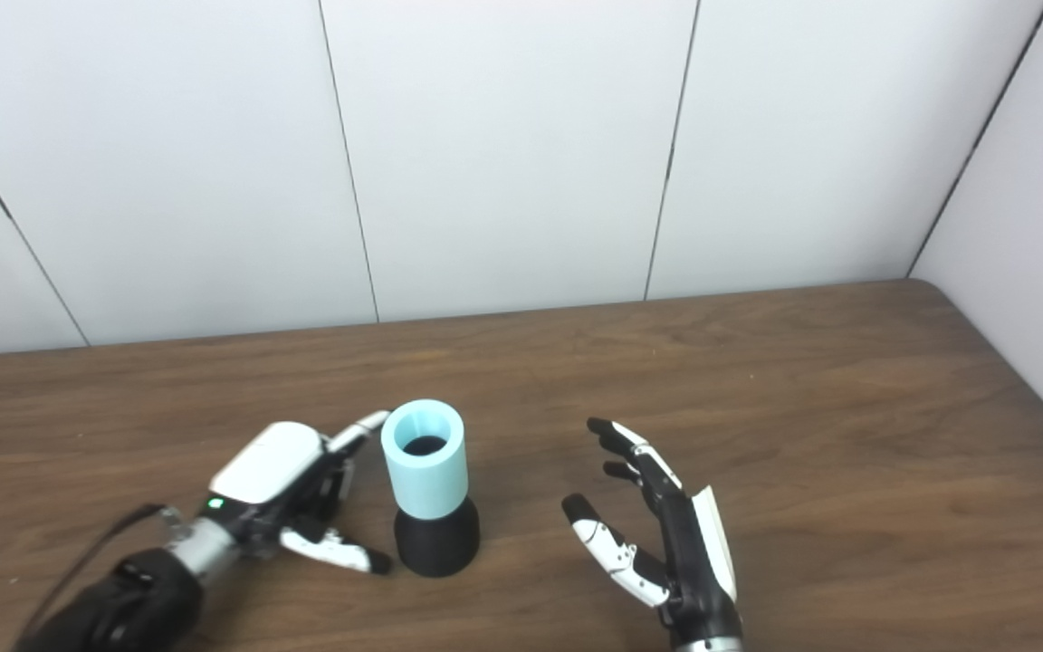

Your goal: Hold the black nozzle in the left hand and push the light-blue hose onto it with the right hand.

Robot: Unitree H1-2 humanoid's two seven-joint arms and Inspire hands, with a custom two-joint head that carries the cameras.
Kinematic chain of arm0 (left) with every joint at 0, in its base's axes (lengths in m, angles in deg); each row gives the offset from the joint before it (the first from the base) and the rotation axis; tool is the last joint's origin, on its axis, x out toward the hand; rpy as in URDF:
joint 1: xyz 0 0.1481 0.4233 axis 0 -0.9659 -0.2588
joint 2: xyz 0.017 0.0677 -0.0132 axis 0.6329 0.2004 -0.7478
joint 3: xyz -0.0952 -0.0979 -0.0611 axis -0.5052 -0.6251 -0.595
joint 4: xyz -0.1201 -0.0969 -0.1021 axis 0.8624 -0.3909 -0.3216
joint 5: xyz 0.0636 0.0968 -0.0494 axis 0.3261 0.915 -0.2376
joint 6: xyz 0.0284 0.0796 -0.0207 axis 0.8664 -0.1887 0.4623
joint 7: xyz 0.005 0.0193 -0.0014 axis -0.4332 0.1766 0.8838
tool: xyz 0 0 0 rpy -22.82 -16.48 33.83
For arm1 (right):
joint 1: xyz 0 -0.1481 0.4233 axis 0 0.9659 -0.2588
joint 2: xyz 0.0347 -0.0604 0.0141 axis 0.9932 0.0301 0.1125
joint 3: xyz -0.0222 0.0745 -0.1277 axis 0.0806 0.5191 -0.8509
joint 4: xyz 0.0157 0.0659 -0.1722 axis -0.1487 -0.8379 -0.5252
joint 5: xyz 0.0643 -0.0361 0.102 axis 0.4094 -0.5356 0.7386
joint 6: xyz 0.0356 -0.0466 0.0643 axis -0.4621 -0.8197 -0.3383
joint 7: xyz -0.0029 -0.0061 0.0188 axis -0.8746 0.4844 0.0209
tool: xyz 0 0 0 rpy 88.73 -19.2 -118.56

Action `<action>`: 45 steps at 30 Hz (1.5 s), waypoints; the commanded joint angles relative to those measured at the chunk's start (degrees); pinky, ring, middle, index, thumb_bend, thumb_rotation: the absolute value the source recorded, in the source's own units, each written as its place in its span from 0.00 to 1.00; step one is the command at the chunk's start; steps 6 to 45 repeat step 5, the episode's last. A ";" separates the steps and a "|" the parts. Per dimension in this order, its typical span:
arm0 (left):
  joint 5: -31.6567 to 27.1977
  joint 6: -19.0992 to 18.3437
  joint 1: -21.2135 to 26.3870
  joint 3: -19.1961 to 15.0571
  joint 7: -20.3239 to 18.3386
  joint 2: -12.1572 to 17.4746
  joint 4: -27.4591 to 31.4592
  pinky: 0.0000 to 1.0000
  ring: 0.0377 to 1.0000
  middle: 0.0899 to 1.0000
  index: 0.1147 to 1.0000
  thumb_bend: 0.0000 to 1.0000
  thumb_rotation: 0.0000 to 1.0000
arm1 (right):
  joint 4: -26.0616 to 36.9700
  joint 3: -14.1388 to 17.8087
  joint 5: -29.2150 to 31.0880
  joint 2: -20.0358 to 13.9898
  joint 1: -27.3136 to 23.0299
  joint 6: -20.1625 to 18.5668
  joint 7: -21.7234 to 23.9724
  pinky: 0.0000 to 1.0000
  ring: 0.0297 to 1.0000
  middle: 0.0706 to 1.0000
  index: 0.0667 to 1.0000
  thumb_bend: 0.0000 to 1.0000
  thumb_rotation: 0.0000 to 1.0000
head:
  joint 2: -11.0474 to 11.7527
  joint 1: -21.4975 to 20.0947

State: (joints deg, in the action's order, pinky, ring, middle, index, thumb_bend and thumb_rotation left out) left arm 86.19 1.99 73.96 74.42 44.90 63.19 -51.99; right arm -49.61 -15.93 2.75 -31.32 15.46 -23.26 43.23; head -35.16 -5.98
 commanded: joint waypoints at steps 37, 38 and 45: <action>0.89 -0.62 -6.67 -0.77 -5.38 5.47 -2.75 1.00 1.00 1.00 1.00 1.00 0.39 | 1.45 0.23 0.12 -0.52 -1.30 1.02 0.24 0.76 0.83 0.83 0.78 0.31 0.56 | 0.05 0.20; 0.89 -0.62 -6.67 -0.77 -5.38 5.47 -2.75 1.00 1.00 1.00 1.00 1.00 0.39 | 1.45 0.23 0.12 -0.52 -1.30 1.02 0.24 0.76 0.83 0.83 0.78 0.31 0.56 | 0.05 0.20; 0.89 -0.62 -6.67 -0.77 -5.38 5.47 -2.75 1.00 1.00 1.00 1.00 1.00 0.39 | 1.45 0.23 0.12 -0.52 -1.30 1.02 0.24 0.76 0.83 0.83 0.78 0.31 0.56 | 0.05 0.20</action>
